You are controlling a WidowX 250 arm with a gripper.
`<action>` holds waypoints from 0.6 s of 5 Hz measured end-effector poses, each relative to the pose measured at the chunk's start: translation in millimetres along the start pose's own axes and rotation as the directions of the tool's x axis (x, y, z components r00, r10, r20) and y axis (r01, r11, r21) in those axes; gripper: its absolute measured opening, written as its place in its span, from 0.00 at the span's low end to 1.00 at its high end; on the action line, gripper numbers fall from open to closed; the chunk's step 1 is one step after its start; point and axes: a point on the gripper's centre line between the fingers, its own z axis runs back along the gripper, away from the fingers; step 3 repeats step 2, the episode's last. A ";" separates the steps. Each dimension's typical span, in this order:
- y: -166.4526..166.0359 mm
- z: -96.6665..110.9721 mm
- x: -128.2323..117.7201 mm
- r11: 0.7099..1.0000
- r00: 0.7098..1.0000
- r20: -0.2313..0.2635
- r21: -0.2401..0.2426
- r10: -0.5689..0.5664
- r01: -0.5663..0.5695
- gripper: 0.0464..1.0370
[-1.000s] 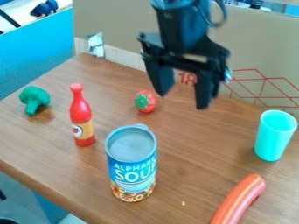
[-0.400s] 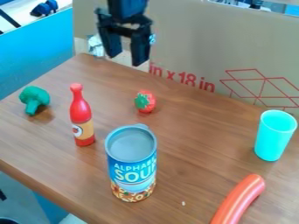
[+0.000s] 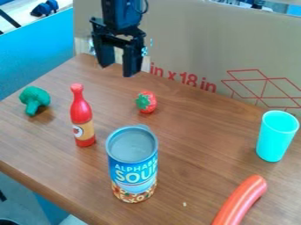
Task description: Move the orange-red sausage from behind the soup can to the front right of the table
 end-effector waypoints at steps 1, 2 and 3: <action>0.4 0.0 0.4 1.000 1.000 0.002 0.002 0.000 0.000 0.96; 0.2 0.0 0.5 1.000 1.000 0.003 0.001 0.000 0.000 0.96; 0.2 0.0 0.5 1.000 1.000 0.003 0.001 0.000 0.000 0.96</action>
